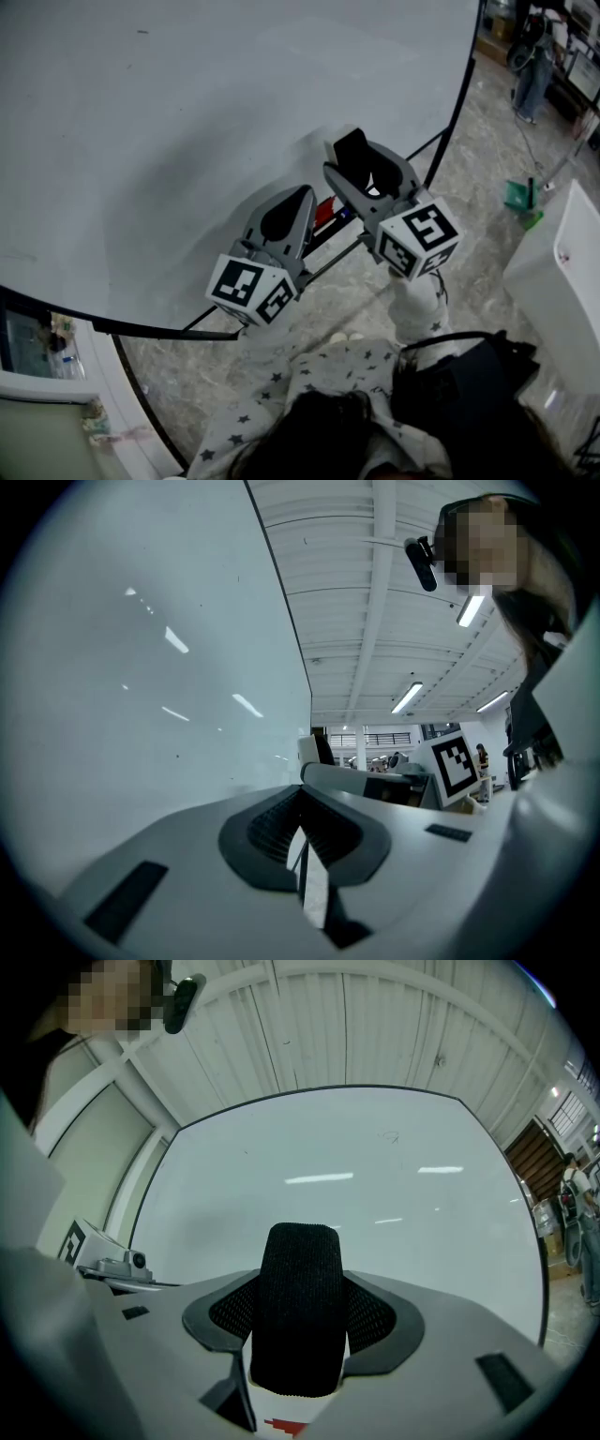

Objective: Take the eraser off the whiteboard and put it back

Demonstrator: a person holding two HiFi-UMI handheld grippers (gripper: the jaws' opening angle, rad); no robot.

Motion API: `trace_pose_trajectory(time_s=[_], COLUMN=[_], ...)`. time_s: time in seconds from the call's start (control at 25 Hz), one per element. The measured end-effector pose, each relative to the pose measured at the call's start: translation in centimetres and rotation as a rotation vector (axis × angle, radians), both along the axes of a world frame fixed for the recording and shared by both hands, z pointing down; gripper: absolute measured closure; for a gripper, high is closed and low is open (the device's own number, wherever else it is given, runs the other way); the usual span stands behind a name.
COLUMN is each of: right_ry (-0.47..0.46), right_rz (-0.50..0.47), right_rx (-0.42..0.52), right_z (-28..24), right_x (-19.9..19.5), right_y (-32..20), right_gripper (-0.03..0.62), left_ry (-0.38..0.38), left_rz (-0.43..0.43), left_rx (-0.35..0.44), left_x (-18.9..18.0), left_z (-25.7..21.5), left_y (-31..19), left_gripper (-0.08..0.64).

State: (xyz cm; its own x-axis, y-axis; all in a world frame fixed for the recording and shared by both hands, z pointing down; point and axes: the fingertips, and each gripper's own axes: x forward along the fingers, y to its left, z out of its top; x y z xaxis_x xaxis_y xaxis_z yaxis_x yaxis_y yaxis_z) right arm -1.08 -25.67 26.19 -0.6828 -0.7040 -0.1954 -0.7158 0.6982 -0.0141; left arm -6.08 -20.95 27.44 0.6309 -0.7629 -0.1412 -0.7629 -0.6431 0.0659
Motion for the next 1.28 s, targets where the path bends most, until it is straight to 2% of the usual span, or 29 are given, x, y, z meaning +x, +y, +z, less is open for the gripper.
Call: trace_pose_trajectory(time_s=[0.64, 0.96, 1.28], right_ry=[-0.015, -0.016, -0.004], right_rz=[-0.006, -0.019, -0.03], right_rx=[0.025, 0.068, 0.129], right_z=[-1.3, -3.1, -5.3], right_x=[-0.2, -1.2, -2.7], right_y=[0.1, -0.5, -1.8], right_gripper=[0.334, 0.334, 0.334], left_ry=[0.013, 0.005, -0.005], left_rz=[0.01, 0.0, -0.047], left_rx=[0.022, 0.048, 0.072], left_x=[0.1, -0.7, -2.5], left_z=[-1.2, -2.3, -3.9], left_y=[0.2, -0.4, -1.4], left_gripper=[0.56, 0.559, 0.56])
